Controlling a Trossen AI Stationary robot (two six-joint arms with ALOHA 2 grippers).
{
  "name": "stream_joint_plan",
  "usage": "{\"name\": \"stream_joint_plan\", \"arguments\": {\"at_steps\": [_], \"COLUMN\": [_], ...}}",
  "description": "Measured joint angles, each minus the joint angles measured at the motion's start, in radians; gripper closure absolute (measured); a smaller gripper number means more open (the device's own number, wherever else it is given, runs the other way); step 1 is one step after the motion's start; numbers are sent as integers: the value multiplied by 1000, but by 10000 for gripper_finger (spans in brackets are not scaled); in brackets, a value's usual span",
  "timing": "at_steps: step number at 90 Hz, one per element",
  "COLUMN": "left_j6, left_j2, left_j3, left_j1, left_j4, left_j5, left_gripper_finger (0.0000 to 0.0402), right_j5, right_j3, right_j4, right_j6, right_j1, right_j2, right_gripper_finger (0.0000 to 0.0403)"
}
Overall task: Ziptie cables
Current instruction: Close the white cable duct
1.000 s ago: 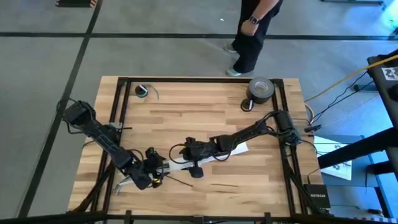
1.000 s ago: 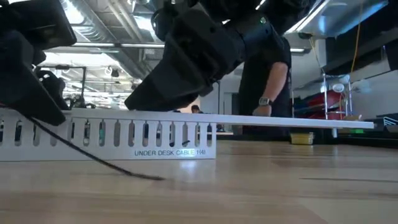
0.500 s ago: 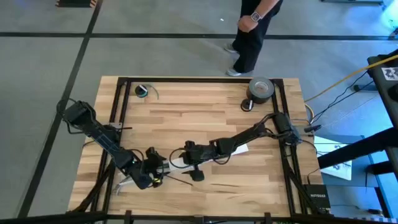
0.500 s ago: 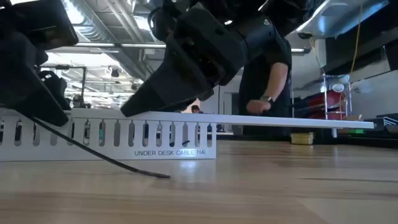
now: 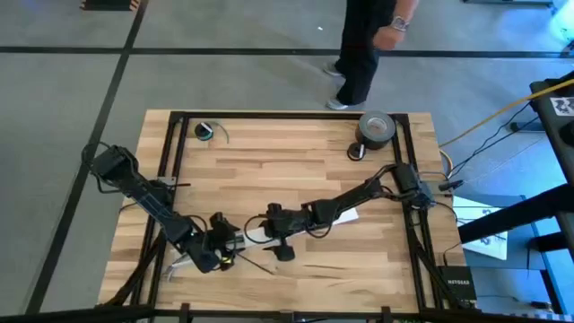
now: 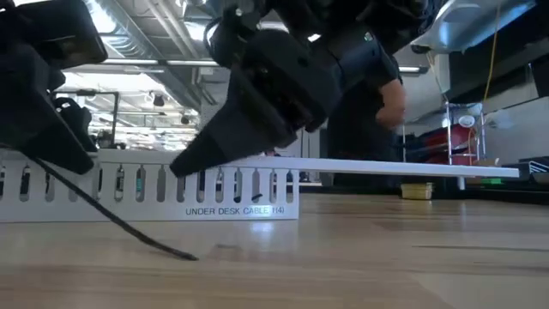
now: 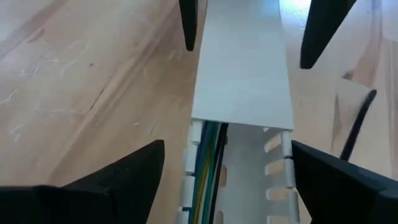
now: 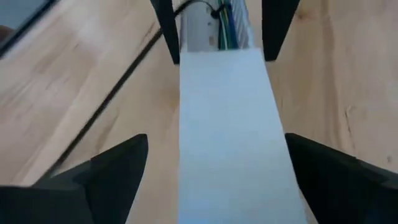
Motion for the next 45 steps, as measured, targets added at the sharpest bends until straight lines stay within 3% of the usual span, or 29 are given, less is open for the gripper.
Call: {"name": "stream_joint_plan", "arguments": {"at_steps": [24, 45], "left_j6": [-4, 0], "left_j2": [0, 0], "left_j3": [0, 0], "left_j1": [0, 0], "left_j4": [0, 1], "left_j5": [0, 1], "left_gripper_finger": [91, 146], "right_j5": [0, 0], "right_j3": [0, 0], "right_j4": [2, 8], "right_j6": [0, 1], "right_j1": [0, -1], "right_j2": [0, 0], "right_gripper_finger": [41, 41]}}
